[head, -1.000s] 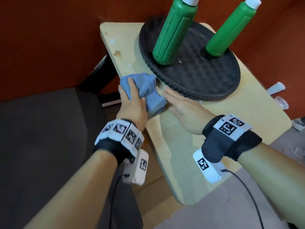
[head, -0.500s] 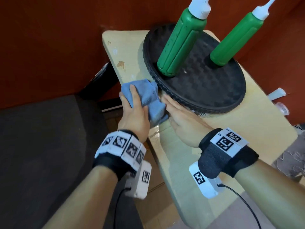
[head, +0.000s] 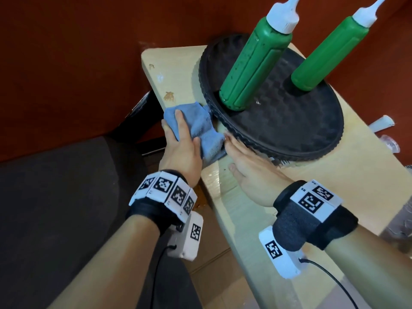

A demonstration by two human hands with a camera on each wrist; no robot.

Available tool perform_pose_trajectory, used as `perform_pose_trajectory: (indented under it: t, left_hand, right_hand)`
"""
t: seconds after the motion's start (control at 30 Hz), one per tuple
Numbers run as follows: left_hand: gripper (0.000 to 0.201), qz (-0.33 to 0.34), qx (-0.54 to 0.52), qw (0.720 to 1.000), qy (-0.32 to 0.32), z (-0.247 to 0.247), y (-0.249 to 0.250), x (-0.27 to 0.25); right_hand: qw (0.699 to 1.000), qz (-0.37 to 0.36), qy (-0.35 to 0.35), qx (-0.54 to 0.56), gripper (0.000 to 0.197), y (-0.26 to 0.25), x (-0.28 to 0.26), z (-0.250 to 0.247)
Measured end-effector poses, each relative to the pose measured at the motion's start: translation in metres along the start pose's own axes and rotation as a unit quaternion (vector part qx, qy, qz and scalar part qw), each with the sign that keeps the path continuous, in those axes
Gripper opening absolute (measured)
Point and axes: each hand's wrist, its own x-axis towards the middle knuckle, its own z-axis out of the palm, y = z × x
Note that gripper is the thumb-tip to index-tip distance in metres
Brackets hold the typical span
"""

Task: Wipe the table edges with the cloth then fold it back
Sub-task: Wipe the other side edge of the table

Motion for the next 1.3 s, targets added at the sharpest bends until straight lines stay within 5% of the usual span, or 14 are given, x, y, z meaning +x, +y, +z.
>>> perform_pose_trajectory:
  t: [0.7, 0.87, 1.1, 1.3]
  left_hand:
    - [0.066, -0.025, -0.014, 0.998, 0.056, -0.041, 0.002, 0.079]
    - [0.067, 0.018, -0.009, 1.0, 0.0, -0.012, -0.004, 0.027]
    - [0.065, 0.006, -0.014, 0.999, 0.043, -0.028, 0.0, 0.048]
    - [0.065, 0.086, 0.062, 0.994, -0.039, 0.034, -0.02, -0.072]
  right_hand:
    - [0.994, 0.011, -0.103, 0.036, 0.063, 0.005, 0.003, -0.005]
    - [0.993, 0.023, -0.105, 0.051, 0.061, 0.004, 0.004, -0.008]
    - [0.992, 0.016, -0.061, 0.112, 0.057, 0.008, 0.005, -0.008]
    - [0.983, 0.056, -0.045, 0.17, 0.054, 0.005, 0.007, -0.014]
